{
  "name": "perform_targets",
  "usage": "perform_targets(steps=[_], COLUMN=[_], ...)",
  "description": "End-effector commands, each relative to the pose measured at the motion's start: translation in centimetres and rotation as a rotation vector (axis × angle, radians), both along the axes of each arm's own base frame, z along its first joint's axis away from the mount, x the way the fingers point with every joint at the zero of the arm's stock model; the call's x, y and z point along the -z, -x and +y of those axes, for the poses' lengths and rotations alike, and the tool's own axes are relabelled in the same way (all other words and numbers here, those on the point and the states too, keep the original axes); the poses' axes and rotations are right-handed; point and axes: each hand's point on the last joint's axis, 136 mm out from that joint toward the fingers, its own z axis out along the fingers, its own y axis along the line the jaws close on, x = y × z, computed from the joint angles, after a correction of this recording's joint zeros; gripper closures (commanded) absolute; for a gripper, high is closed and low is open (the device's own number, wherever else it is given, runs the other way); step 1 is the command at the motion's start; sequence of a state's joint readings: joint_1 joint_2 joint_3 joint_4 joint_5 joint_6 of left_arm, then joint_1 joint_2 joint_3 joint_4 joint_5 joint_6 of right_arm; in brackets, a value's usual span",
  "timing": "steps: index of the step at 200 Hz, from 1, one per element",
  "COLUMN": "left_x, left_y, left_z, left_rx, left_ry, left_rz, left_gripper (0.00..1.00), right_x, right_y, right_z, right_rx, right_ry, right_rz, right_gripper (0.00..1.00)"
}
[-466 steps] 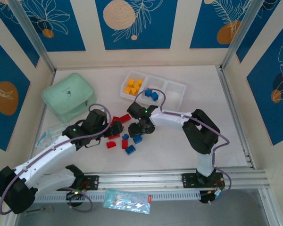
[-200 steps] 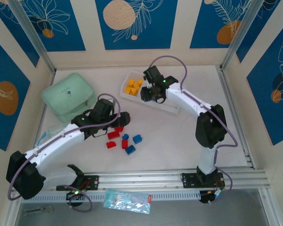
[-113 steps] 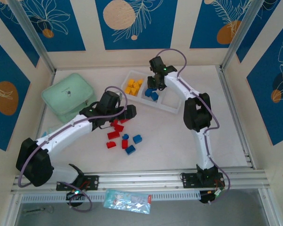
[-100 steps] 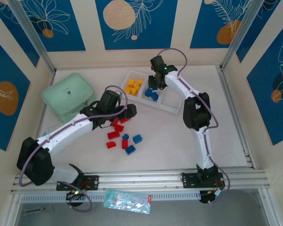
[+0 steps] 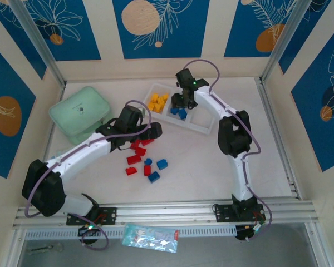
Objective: Sort the legos into containers by color
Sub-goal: Place the lego in the container, then pick up the lego from the center of the table.
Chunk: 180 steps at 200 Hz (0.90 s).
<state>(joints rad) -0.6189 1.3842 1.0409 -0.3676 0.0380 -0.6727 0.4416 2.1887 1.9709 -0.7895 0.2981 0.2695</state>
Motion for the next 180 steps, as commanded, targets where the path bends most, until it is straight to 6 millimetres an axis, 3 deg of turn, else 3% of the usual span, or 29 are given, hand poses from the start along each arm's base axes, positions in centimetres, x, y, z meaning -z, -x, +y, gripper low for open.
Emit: perform_targets(steps=[1,49,119,160,180], left_x=[-1.9,-1.2,1.0,2.0,2.3], left_y=[0.5,3.1,7.2,8.4,8.7], left_z=[0.6,2.9,6.9,7.8,8.1], left_rx=[-0.005,-0.038,-0.112,-0.141,-0.150], left_ry=[0.036,0.020,-0.017,-0.011,-0.016], left_rz=[-0.025,-0.007,0.042,0.067,0.077], left_gripper=[0.01,0.01,0.01,0.01,0.01], right_x=[-4.7,-4.9,-0.5,2.7,3.6], right_y=[2.9,10.2,21.7,26.2,27.5], right_z=[2.3,3.6,5.1,6.8,7.8], right_rx=[-0.055,-0.091,-0.204,-0.259,-0.275], right_ry=[-0.107,-0.186,-0.144,-0.120,-0.106], right_rz=[-0.049,0.026,0.182,0.273,0.284], right_gripper=[0.34,0.29,0.23,0.20,0.16])
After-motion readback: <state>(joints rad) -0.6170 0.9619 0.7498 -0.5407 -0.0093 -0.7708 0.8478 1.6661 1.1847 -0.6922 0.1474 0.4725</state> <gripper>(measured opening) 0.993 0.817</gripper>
